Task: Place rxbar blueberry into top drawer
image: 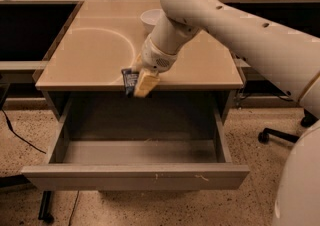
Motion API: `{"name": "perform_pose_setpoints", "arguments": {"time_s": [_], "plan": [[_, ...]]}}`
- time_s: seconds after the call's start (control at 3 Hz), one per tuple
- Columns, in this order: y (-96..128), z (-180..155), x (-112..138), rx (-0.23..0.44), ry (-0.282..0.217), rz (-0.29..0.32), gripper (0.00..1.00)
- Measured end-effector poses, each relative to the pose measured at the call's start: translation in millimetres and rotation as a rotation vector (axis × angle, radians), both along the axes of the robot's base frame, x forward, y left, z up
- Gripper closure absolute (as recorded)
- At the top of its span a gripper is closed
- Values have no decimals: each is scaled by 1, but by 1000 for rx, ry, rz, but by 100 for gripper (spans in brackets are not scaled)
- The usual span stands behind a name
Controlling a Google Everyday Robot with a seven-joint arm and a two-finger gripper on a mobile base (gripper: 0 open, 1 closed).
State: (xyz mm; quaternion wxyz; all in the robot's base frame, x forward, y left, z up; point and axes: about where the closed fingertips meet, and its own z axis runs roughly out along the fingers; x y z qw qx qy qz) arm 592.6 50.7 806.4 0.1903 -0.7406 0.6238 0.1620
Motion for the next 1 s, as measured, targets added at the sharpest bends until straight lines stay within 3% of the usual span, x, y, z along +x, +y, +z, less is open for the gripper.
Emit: {"name": "perform_pose_setpoints", "arguments": {"time_s": [0.33, 0.67, 1.0], "plan": [[0, 0, 0, 0, 0, 0, 87], [0, 0, 0, 0, 0, 0, 100], [-10, 21, 2, 40, 2, 23, 100]]}}
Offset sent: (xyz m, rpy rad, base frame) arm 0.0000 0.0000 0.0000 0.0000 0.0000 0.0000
